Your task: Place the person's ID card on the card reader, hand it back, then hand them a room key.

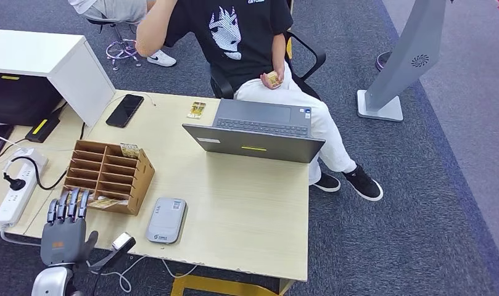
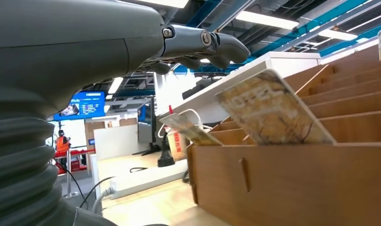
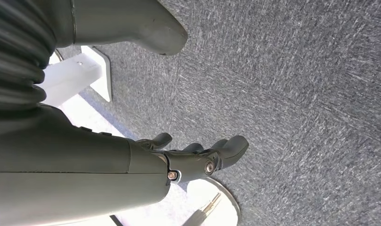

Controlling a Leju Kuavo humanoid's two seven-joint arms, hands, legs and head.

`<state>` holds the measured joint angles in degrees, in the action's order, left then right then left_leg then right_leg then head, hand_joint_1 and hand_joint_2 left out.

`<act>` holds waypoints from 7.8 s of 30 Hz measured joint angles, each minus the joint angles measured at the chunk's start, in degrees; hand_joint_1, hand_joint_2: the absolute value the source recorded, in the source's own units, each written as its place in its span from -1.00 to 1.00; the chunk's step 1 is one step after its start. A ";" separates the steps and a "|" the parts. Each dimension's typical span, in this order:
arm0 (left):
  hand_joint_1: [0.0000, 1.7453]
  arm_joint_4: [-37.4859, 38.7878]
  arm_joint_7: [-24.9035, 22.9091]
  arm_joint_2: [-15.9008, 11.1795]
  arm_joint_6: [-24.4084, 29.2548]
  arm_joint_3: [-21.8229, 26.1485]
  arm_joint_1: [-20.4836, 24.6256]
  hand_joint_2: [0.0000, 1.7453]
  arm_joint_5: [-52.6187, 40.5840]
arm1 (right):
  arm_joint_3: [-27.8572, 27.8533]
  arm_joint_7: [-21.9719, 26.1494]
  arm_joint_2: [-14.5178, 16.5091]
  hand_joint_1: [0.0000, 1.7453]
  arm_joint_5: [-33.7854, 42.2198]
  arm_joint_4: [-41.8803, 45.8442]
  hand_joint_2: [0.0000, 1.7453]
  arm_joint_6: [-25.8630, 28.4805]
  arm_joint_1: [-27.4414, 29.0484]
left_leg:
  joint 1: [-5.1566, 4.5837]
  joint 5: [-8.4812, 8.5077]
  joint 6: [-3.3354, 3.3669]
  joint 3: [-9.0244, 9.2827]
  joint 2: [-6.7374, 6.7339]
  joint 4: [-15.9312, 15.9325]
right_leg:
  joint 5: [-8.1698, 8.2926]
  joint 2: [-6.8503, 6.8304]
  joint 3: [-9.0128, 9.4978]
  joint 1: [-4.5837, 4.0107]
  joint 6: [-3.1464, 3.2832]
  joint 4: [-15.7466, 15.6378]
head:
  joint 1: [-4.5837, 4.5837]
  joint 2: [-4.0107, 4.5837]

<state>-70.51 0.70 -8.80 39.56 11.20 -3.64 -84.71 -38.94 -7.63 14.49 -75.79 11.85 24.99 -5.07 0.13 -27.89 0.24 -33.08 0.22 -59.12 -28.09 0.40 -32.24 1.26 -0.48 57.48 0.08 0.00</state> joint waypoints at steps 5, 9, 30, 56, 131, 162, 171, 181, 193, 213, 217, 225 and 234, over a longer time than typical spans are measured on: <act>-1.00 -0.31 -0.02 0.30 0.00 -0.75 0.89 1.00 -0.25 | 0.34 0.13 0.00 -1.00 0.05 0.00 1.00 0.14 -0.01 | 0.00 0.00 0.00 0.00 -0.02 0.00 | 0.00 0.02 -0.02 0.00 0.00 0.00 | 0.01 0.00; -1.00 -1.70 -0.18 0.54 0.00 -2.16 1.02 1.00 -0.78 | 0.44 0.15 0.01 -1.00 0.14 0.00 1.00 0.64 -0.01 | 0.00 0.00 0.00 0.00 -0.02 0.00 | 0.00 0.03 -0.03 0.00 0.00 0.00 | 0.01 0.00; -1.00 -5.62 -3.32 -0.04 0.00 -6.35 0.81 1.00 -1.04 | 0.48 0.60 0.02 -1.00 1.06 -0.02 1.00 0.75 0.03 | 0.00 0.00 0.00 -0.01 -0.02 0.00 | 0.00 0.03 -0.02 0.00 0.00 0.00 | 0.00 0.00; -1.00 -3.65 -4.74 -2.78 0.00 -6.81 1.38 1.00 -0.44 | 0.63 0.50 -0.03 -1.00 0.54 -0.01 1.00 -0.11 0.01 | 0.00 0.00 0.00 -0.01 -0.01 0.00 | 0.00 0.03 -0.02 0.00 0.00 0.00 | 0.01 0.00; -1.00 -2.67 -1.40 -2.15 0.00 -5.69 5.58 1.00 -1.19 | 0.72 0.83 -0.20 -1.00 0.97 -0.11 1.00 0.35 -0.52 | 0.00 0.01 -0.01 -0.01 -0.01 0.00 | 0.01 0.03 -0.01 0.00 0.00 0.00 | 0.01 0.00; -1.00 -2.08 0.47 -2.31 0.00 -4.40 6.08 1.00 0.32 | 0.74 0.81 -0.17 -1.00 1.14 -0.09 1.00 -0.27 -0.87 | 0.00 0.00 -0.01 -0.01 -0.01 0.00 | 0.00 0.03 -0.01 0.00 0.00 0.00 | 0.00 0.00; -1.00 -0.66 1.94 -1.30 0.00 -3.46 5.92 1.00 1.61 | 0.84 0.83 -0.17 -1.00 1.26 -0.09 1.00 -0.27 -0.95 | 0.00 0.00 -0.01 -0.02 -0.01 0.00 | 0.00 0.03 -0.01 0.00 0.00 0.00 | 0.00 0.00; -1.00 -0.31 2.90 -0.42 0.01 -2.15 5.79 1.00 1.89 | 1.34 0.83 -0.17 -1.00 1.34 -0.09 1.00 -0.27 -0.96 | 0.00 0.01 -0.01 -0.02 0.00 0.00 | 0.01 0.02 -0.01 0.00 0.00 0.00 | 0.01 0.00; 0.87 -0.08 3.18 -0.05 0.00 -1.57 5.80 1.00 2.28 | 1.45 0.85 -0.17 -1.00 1.36 -0.09 1.00 -0.27 -0.97 | 0.00 0.01 -0.01 -0.02 0.00 0.00 | 0.01 0.02 -0.01 0.00 0.00 0.00 | 0.01 0.00; 1.00 2.15 3.77 -0.08 0.01 -1.50 6.04 1.00 3.74 | 1.62 1.84 -0.17 -1.00 2.25 0.00 1.00 -0.10 -1.02 | 0.00 0.01 -0.01 -0.02 -0.01 0.00 | 0.01 0.02 -0.01 0.00 0.00 0.00 | 0.01 0.00; 1.00 2.25 4.60 -0.08 0.03 -1.29 6.07 1.00 3.86 | 1.68 1.93 -0.17 -1.00 2.38 0.00 1.00 -0.10 -1.12 | 0.00 0.01 -0.01 -0.02 -0.01 0.00 | 0.01 0.02 -0.01 0.00 0.00 0.00 | 0.01 0.00; 1.00 1.21 5.80 -0.05 0.05 -1.13 5.75 1.00 3.40 | 1.68 2.14 -0.13 -1.00 3.10 0.00 1.00 -0.03 -1.15 | 0.00 0.01 -0.01 -0.02 0.00 0.00 | 0.01 0.02 -0.01 0.00 0.00 0.00 | 0.01 0.01; 1.00 -0.14 6.25 -0.05 0.05 -0.91 5.52 1.00 3.36 | 1.69 2.12 -0.07 -1.00 3.10 0.00 1.00 0.07 -1.15 | 0.00 0.01 -0.01 -0.02 0.00 0.00 | 0.01 0.02 0.00 0.00 0.00 0.00 | 0.01 0.01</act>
<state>-70.65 6.96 -8.85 39.62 10.29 1.88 -81.35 -37.26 -5.51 14.43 -72.69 11.85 25.06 -6.22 0.13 -27.88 0.23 -33.10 0.22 -59.12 -28.08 0.42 -32.25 1.25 -0.48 57.49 0.09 0.01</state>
